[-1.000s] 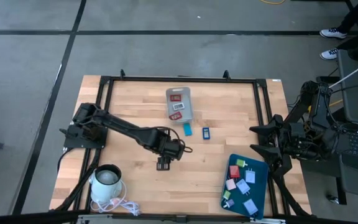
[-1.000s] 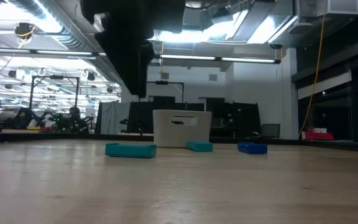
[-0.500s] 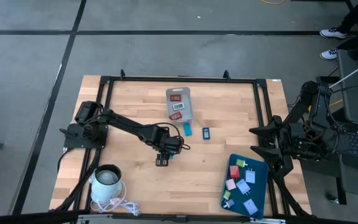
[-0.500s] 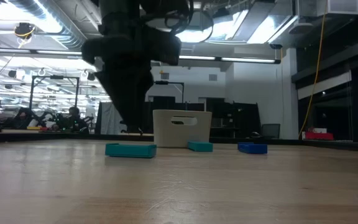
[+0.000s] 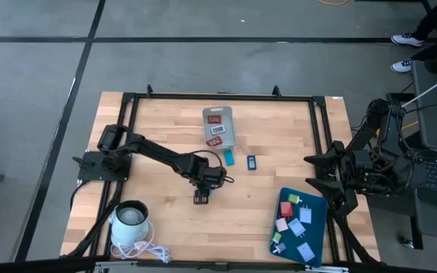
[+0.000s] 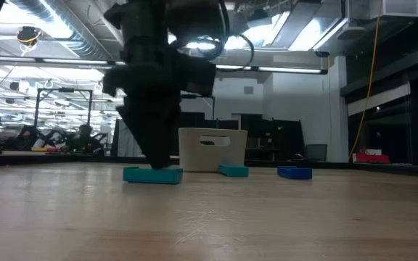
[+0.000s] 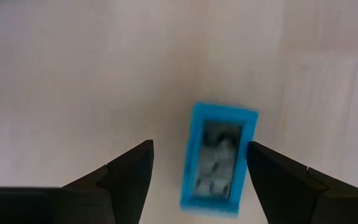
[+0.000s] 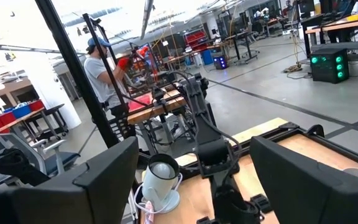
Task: Pick & Place Office items
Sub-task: Put the bottom light blue digital clock into the gray bin
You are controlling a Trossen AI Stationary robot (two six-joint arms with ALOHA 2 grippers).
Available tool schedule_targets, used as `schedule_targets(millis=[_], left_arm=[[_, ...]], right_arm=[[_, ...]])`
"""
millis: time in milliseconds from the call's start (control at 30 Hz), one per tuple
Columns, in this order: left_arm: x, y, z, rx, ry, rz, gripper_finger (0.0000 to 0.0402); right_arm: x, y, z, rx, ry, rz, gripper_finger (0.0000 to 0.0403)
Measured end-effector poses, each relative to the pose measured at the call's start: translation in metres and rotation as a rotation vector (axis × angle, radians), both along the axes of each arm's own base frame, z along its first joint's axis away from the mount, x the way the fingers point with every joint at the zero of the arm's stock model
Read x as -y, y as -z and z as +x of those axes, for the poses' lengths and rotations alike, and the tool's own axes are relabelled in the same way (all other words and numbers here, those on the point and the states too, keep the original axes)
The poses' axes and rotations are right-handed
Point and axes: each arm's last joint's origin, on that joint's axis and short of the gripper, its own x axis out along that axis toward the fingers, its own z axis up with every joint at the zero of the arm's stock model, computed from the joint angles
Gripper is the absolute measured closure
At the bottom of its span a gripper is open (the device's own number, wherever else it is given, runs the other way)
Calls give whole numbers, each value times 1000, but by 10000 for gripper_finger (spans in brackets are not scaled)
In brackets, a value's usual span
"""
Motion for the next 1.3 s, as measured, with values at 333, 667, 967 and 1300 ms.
schedule_targets(millis=[333,667,967,1300], left_arm=[[11,23,6,-36,17,-14,151],[6,26,6,-45,-32,-31,283],[-15,-12,25,45,-117,-283,363],[-75,-147,36,595,-265,-296,360]], right_arm=[[0,1,0,-2,3,5,87],[0,1,0,-2,3,4,88],[0,1,0,-2,3,1,88],[0,1,0,-6,3,-10,88]])
